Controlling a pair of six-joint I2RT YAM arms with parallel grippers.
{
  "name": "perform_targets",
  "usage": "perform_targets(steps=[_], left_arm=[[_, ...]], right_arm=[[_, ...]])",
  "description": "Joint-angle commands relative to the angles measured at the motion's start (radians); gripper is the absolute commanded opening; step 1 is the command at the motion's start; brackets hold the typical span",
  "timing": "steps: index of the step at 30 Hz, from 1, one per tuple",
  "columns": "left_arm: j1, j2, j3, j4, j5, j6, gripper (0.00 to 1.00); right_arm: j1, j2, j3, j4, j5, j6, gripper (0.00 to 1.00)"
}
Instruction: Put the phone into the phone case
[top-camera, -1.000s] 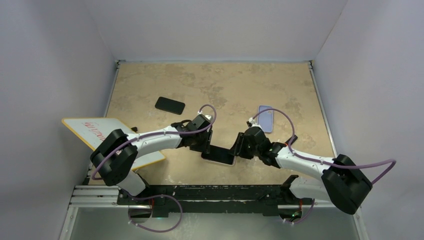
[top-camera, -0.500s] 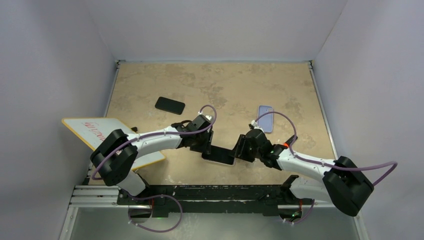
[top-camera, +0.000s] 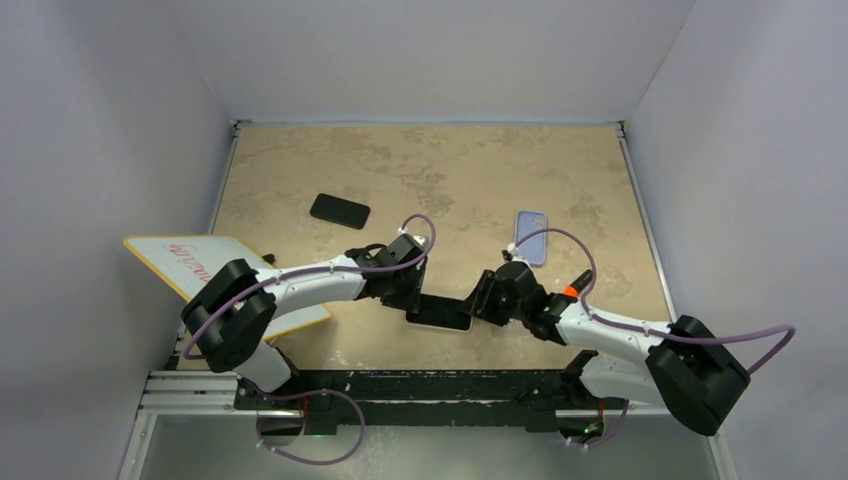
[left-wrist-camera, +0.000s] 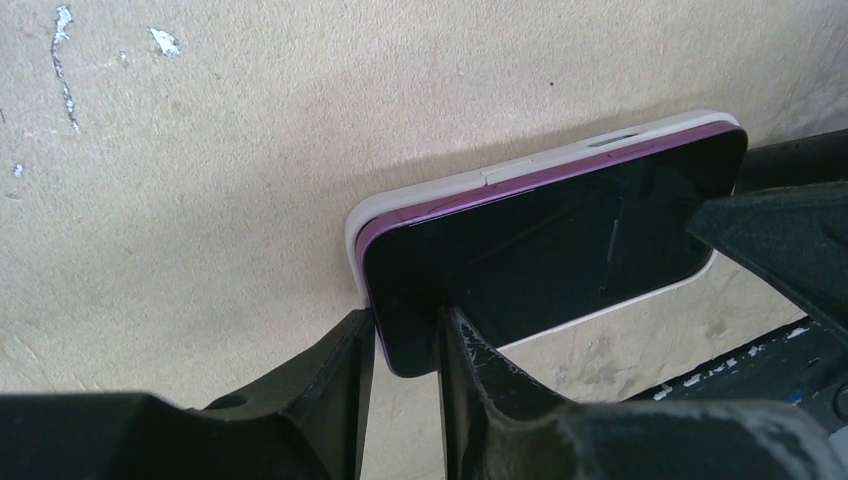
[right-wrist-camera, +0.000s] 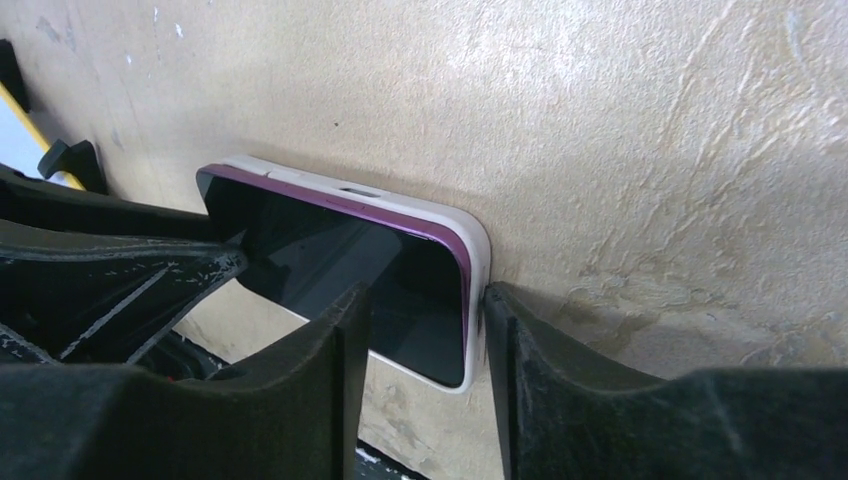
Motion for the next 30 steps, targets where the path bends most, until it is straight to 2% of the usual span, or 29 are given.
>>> perform_targets(steps=[1, 6, 10, 15, 22, 26, 30], left_arm=[[-0.035, -0.015, 0.041, 0.029, 0.033, -0.045, 0.34], [-0.034, -0.056, 0.075, -0.030, -0.005, -0.025, 0.44], [-0.035, -0.094, 0.090, -0.061, -0.005, -0.012, 0.45], [-0.035, -0.155, 0.079, -0.070, -0.014, 0.019, 0.45], [-0.040, -0.204, -0.033, 0.068, 0.178, 0.030, 0.30], [-0.054, -0.202, -0.115, 0.148, 0.217, -0.007, 0.21], [-0.058, -0.180, -0.142, 0.188, 0.230, -0.015, 0.19]], right_arm=[[0.021, -0.040, -0.004, -0.015, 0.004, 0.020, 0.50], [0.020, -0.114, 0.034, -0.103, 0.011, -0.070, 0.62], [0.003, -0.113, 0.083, -0.104, 0.006, -0.191, 0.67], [-0.058, -0.054, 0.165, -0.080, -0.084, -0.382, 0.71], [-0.133, 0.107, 0.274, -0.072, -0.267, -0.539, 0.73], [-0.149, 0.187, 0.303, -0.058, -0.358, -0.569, 0.73], [-0.157, 0.238, 0.311, -0.036, -0.405, -0.575, 0.73]])
